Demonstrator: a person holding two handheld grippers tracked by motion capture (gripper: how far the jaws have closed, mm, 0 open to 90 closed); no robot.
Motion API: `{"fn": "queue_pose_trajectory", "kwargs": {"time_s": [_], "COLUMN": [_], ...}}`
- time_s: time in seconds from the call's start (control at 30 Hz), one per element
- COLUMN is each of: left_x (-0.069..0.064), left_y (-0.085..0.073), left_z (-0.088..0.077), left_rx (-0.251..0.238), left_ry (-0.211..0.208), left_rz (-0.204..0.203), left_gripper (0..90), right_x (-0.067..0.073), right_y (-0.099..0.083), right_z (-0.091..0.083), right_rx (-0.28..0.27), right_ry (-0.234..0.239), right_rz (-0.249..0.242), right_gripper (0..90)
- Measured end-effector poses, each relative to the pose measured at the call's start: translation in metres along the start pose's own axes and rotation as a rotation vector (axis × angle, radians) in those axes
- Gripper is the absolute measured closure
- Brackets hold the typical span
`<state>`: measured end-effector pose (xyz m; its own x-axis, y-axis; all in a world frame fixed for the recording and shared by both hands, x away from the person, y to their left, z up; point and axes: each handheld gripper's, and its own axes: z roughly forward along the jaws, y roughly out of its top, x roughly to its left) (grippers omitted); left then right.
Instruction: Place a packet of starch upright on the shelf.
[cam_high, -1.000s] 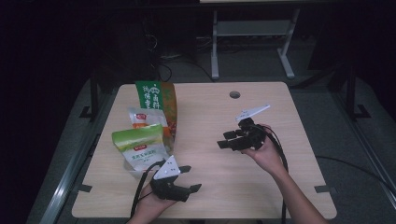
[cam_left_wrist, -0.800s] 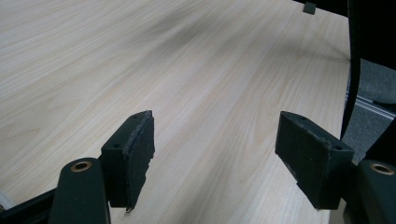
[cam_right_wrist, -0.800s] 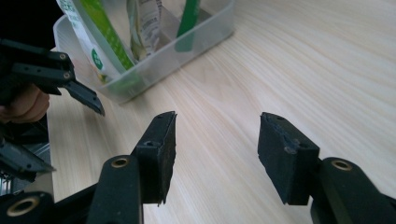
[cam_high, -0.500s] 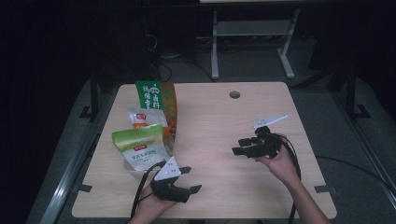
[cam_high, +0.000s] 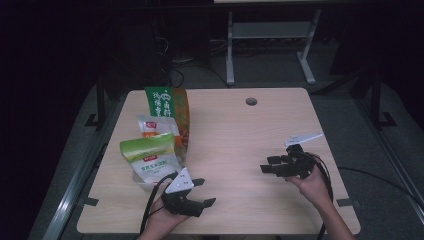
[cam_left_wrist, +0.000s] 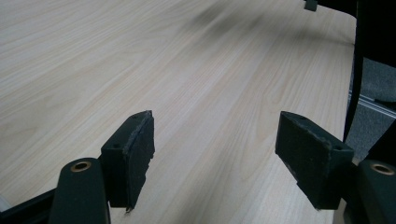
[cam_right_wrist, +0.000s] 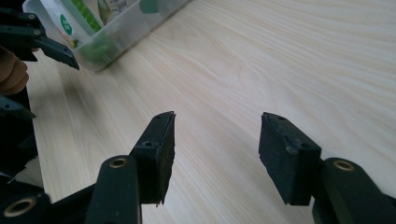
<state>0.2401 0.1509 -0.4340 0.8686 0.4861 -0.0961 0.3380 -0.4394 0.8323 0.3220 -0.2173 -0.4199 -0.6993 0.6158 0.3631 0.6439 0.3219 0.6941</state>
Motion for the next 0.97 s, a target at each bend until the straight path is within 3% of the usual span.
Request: {"fn": "queue_pose_trajectory", "kwargs": {"time_s": [0.53, 0.97], "left_x": [-0.002, -0.005], "left_y": [-0.002, -0.005], "left_z": [0.002, 0.001], "left_rx": [-0.002, 0.015], "left_ry": [-0.008, -0.019], "left_rz": [-0.003, 0.028], "left_gripper": [28.1, 28.1], "right_x": [-0.002, 0.013], "right_y": [-0.036, -0.059], "right_z": [-0.012, -0.017], "right_rx": [-0.016, -0.028], "right_ry": [-0.014, -0.020], "right_rz": [0.036, 0.032], "right_gripper": [44.0, 41.6]}}
